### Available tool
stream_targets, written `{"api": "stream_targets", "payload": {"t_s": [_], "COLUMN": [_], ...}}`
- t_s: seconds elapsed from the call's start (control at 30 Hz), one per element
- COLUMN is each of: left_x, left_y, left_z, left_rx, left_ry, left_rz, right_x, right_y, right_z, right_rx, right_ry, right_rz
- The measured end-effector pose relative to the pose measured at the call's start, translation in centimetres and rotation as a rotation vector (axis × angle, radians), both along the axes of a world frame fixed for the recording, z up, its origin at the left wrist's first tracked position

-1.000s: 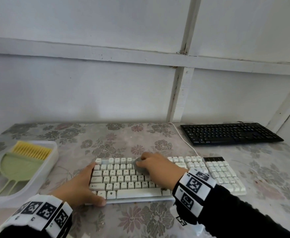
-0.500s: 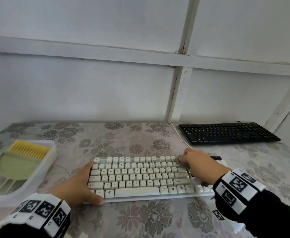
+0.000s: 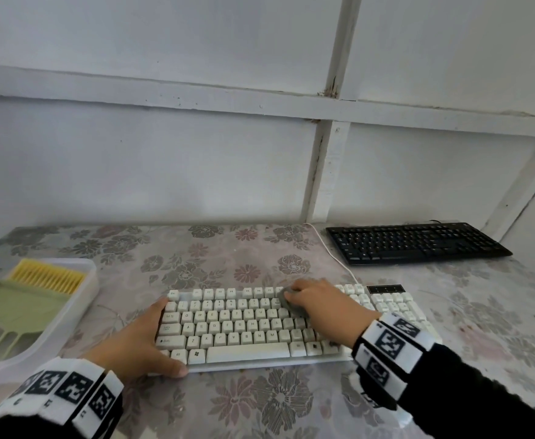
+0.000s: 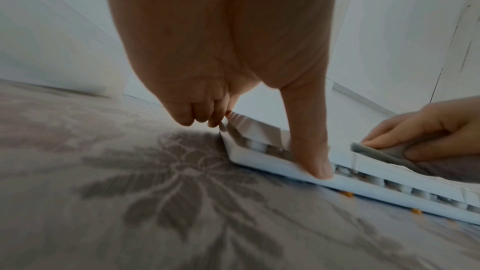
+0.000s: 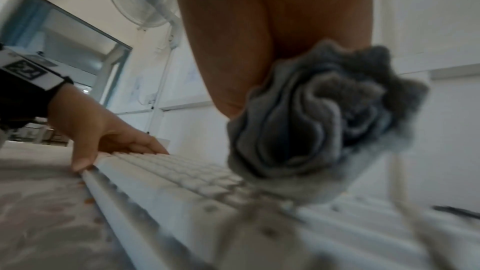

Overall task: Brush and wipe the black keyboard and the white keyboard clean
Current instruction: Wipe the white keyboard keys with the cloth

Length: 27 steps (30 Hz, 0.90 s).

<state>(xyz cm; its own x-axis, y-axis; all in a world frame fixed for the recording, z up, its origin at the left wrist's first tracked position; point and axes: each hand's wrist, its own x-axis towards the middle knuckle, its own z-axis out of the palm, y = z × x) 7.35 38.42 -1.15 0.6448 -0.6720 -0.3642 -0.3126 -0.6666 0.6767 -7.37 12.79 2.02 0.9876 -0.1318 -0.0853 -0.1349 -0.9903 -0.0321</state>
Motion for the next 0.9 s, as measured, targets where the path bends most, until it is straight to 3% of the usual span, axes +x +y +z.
{"api": "stream_targets", "payload": {"t_s": [0.33, 0.4, 0.63, 0.9], "left_x": [0.4, 0.4, 0.4, 0.3], "left_y": [0.1, 0.2, 0.0, 0.2], "left_z": [-0.2, -0.3, -0.4, -0.3], "left_rx": [-0.010, -0.033, -0.055, -0.071], "left_ry": [0.030, 0.041, 0.057, 0.051], "left_rz": [-0.002, -0.001, 0.003, -0.020], "right_x": [-4.5, -4.7, -6.6, -7.1], "right_y": [-6.6, -6.6, -5.6, -8.0], "right_z": [1.7, 1.7, 2.2, 0.9], "right_rx": [-0.055, -0.023, -0.108, -0.049], "right_ry": [0.007, -0.020, 0.158, 0.067], "right_rz": [-0.203, -0.195, -0.214, -0.197]}}
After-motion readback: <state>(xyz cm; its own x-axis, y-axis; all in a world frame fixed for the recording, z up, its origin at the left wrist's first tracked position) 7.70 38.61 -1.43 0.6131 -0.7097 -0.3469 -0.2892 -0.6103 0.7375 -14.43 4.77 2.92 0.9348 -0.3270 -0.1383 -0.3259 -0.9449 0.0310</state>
